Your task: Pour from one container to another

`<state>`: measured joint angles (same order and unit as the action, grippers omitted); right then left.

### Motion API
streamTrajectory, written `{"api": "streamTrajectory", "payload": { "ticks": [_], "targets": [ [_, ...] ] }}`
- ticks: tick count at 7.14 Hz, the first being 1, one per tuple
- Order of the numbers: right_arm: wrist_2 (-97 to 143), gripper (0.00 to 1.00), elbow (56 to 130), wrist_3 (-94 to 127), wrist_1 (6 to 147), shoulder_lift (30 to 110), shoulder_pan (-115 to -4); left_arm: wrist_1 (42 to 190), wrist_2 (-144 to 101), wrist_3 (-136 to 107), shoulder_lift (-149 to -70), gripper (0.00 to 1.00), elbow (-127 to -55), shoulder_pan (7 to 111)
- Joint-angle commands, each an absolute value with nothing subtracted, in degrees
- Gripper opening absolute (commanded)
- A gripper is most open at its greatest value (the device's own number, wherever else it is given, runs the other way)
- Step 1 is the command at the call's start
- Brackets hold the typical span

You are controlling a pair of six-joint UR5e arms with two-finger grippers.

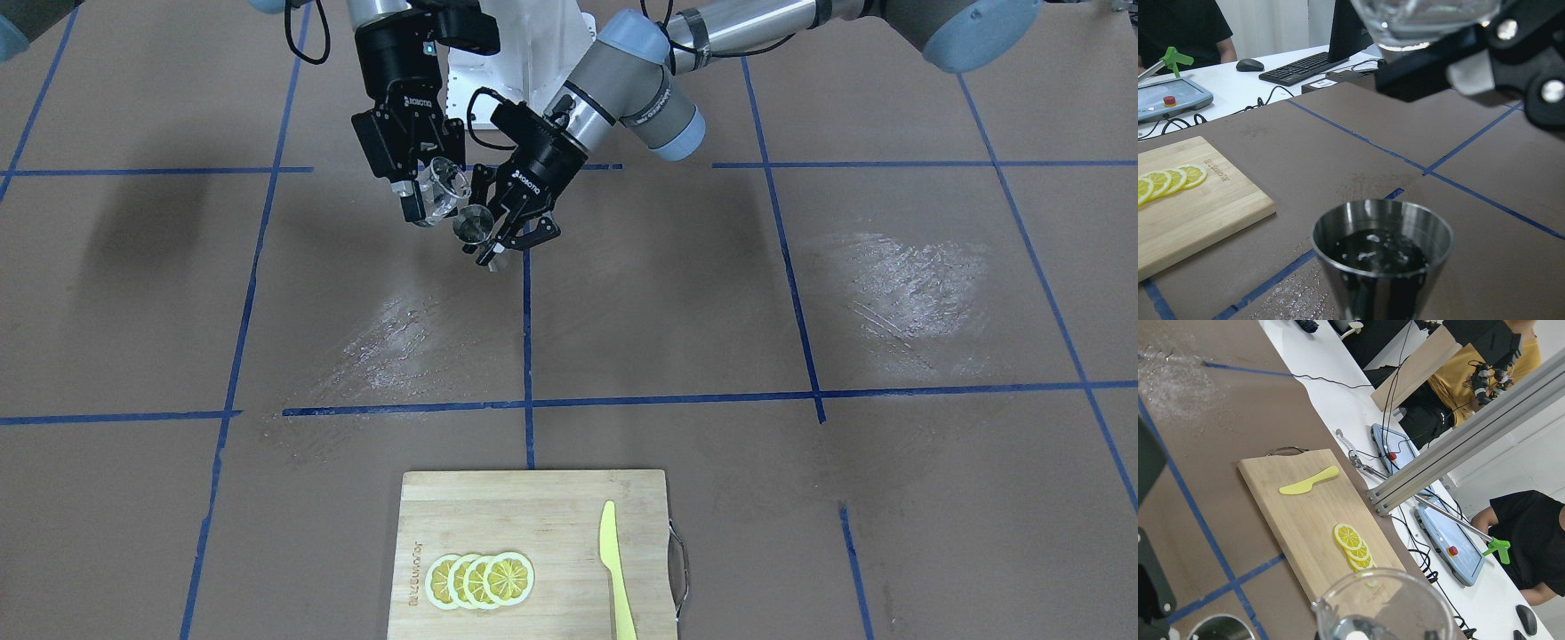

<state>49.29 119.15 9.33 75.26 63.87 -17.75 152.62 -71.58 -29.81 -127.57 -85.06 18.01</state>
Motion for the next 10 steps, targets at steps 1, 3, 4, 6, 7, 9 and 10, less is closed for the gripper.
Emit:
{"api": "streamTrajectory", "payload": {
  "ticks": [1, 3, 4, 6, 7, 9, 10],
  "targets": [
    [49.4, 0.0, 122.2, 16.8, 74.6, 65.9, -18.6, 154.8, -71.3, -30.3, -126.2, 0.0, -85.1, 18.5],
    [49.4, 0.0, 125.2, 27.1, 74.5, 70.6, -19.7, 157.1, -71.3, -31.9, -125.3, 0.0, -85.3, 18.8],
    [49.3, 0.0, 125.9, 33.7, 74.6, 72.1, -20.3, 156.9, -71.2, -33.3, -125.1, 0.0, -86.0, 19.3],
    [49.3, 0.0, 126.7, 46.4, 75.1, 76.9, -21.2, 156.9, -65.8, -33.8, -121.4, 0.0, -89.0, 20.3],
    [49.5, 0.0, 127.5, 50.4, 75.1, 80.6, -21.3, 156.8, -65.7, -34.2, -119.2, 0.0, -90.3, 21.4],
    [52.5, 0.0, 127.7, 63.9, 75.1, 86.4, -21.3, 156.2, -65.0, -43.9, -115.0, 0.0, -91.3, 24.8],
    [52.4, 0.0, 127.9, 69.5, 74.9, 89.3, -21.4, 156.0, -65.0, -44.8, -111.1, 0.0, -92.6, 25.5]
  ]
}}
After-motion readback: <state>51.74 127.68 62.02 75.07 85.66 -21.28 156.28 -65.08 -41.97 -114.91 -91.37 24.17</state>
